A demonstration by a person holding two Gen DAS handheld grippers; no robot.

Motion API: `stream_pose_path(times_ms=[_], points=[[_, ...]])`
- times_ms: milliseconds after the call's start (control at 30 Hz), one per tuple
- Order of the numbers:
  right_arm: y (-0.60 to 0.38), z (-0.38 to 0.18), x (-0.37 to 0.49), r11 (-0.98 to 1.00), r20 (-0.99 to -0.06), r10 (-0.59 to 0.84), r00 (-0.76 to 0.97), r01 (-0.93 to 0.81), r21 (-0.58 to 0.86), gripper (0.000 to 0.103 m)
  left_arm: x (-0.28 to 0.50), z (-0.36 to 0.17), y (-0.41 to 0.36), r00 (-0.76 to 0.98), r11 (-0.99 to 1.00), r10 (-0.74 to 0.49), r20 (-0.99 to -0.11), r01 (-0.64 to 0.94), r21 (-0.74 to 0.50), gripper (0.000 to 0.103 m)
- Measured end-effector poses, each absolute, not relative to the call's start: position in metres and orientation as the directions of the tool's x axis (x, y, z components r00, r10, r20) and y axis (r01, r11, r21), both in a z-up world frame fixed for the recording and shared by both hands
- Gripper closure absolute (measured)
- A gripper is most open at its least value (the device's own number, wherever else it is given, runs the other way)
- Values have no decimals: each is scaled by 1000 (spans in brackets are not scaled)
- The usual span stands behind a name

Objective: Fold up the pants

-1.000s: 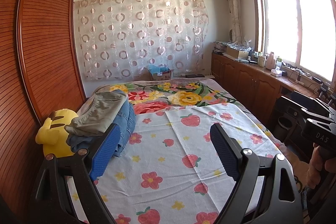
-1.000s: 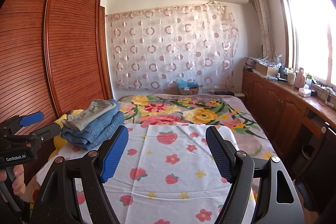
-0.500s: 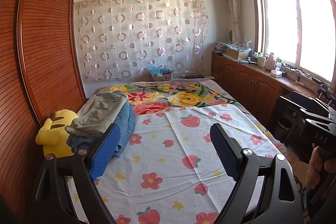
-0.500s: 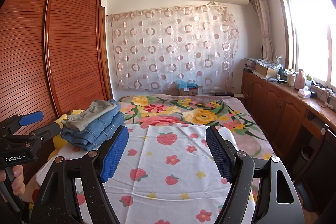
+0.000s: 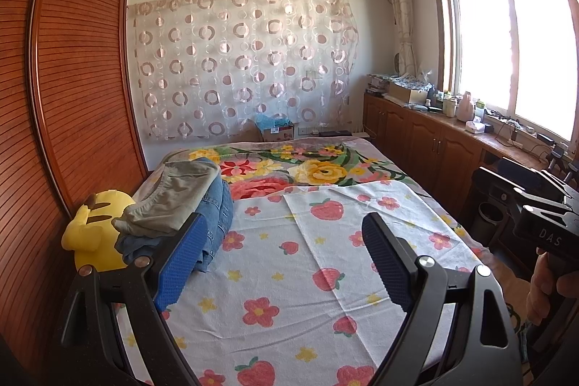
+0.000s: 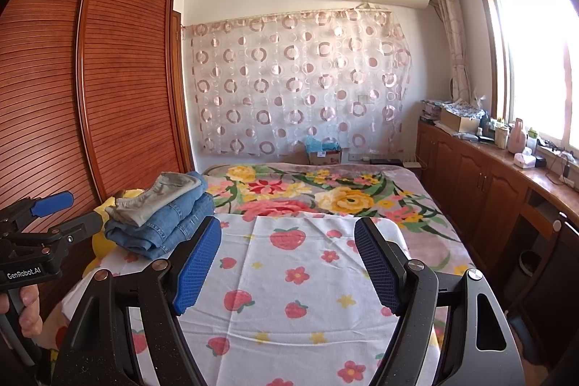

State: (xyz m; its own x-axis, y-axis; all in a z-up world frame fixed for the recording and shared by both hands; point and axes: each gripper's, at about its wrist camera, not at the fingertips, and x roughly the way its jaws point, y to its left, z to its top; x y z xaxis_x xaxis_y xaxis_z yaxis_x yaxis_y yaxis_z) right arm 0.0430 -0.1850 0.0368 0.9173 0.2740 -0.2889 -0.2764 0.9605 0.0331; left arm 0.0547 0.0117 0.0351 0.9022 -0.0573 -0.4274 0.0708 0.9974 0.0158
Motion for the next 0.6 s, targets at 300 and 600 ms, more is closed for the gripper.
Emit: stream_pose_path(times_ms=[300, 600], points=[[-185, 36, 43, 960, -288, 275, 917, -277, 34, 25, 54, 35, 12, 903, 997, -59, -426, 72, 15, 15], [-186, 36, 42, 960, -286, 275, 918, -277, 32, 25, 53, 35, 13, 902, 997, -58, -427, 71, 14, 15]])
